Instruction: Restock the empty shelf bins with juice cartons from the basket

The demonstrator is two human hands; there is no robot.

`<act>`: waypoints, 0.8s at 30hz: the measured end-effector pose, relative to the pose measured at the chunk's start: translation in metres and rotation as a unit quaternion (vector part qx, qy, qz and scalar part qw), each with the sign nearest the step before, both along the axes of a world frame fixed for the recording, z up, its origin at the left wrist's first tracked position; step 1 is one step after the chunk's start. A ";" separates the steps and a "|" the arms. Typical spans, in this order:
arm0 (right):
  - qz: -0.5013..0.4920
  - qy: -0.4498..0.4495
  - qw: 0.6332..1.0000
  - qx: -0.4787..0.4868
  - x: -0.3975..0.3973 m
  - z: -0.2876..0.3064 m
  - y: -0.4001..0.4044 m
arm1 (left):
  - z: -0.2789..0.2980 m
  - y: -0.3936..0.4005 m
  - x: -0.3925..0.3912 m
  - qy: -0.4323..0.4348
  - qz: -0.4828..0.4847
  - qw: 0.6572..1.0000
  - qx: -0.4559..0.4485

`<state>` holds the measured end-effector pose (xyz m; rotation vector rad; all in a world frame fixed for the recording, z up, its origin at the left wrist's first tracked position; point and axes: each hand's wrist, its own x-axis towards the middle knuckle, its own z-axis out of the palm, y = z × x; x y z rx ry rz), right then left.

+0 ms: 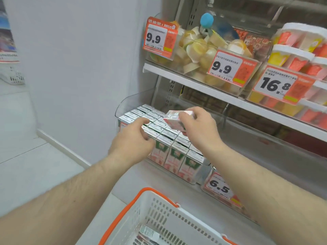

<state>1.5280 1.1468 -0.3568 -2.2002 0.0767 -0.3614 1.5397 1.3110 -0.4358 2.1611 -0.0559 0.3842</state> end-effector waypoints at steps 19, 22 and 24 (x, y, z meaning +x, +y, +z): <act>0.059 0.137 0.952 -0.268 0.267 -0.048 0.061 | -0.016 0.012 0.078 0.151 0.126 0.979 -0.057; 0.081 0.162 0.957 -0.226 0.275 -0.054 0.065 | -0.017 0.011 0.078 0.155 0.125 0.978 -0.061; 0.085 0.204 0.961 -0.166 0.276 -0.055 0.061 | -0.019 0.011 0.076 0.149 0.125 0.979 -0.067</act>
